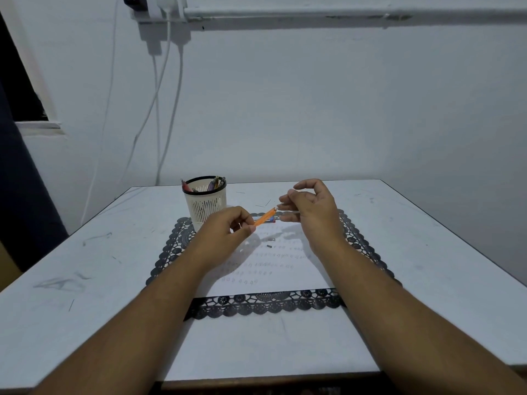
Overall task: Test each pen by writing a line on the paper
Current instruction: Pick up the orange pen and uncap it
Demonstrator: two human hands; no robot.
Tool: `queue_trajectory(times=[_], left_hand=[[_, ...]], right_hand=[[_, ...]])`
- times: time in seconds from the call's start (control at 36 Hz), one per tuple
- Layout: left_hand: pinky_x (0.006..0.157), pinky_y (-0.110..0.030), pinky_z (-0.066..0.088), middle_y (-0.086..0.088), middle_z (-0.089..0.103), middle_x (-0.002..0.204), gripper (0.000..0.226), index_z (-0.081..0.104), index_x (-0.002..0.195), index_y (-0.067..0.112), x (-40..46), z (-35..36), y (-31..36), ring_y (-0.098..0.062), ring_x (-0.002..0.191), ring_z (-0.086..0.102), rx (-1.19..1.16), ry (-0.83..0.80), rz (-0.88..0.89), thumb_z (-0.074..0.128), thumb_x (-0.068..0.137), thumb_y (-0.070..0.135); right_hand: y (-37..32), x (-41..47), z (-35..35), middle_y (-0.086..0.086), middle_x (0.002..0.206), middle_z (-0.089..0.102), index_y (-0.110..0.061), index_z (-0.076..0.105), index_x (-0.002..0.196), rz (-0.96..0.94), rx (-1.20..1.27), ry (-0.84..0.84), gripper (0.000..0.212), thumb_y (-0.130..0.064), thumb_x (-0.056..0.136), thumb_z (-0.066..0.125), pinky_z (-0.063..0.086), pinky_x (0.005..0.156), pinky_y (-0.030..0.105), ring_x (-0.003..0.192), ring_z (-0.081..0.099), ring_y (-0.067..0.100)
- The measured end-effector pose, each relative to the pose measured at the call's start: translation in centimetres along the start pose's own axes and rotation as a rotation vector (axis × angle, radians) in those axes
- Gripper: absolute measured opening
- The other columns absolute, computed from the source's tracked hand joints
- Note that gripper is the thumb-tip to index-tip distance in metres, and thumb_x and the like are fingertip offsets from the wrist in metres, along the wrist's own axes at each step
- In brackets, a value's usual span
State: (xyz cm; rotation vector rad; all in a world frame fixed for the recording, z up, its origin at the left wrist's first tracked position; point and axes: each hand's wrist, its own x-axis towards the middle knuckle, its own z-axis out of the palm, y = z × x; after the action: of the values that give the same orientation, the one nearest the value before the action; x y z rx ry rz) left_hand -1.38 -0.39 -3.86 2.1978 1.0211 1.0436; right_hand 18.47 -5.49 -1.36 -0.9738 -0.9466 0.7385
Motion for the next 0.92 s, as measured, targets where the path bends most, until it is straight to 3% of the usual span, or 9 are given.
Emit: queue_trajectory(times=[0.39, 0.92], left_hand=[[0.063, -0.011, 0.044, 0.007, 0.067, 0.084, 0.012, 0.07, 0.088, 0.029, 0.0, 0.03, -0.03, 0.0, 0.072, 0.058, -0.031, 0.012, 0.001, 0.071, 0.096, 0.02], [0.061, -0.01, 0.043, 0.005, 0.068, 0.083, 0.011, 0.07, 0.089, 0.026, -0.13, -0.03, 0.36, 0.001, 0.07, 0.057, -0.061, 0.019, -0.001, 0.071, 0.096, 0.017]], right_hand=[[0.11, -0.2, 0.05, 0.012, 0.088, 0.079, -0.015, 0.054, 0.108, -0.039, -0.099, -0.025, 0.009, -0.014, 0.104, 0.061, 0.061, 0.062, 0.041, 0.077, 0.077, 0.031], [0.19, -0.39, 0.04, 0.009, 0.087, 0.079, -0.016, 0.053, 0.11, -0.092, -0.135, -0.025, 0.011, -0.014, 0.104, 0.062, 0.064, 0.067, 0.044, 0.084, 0.077, 0.029]])
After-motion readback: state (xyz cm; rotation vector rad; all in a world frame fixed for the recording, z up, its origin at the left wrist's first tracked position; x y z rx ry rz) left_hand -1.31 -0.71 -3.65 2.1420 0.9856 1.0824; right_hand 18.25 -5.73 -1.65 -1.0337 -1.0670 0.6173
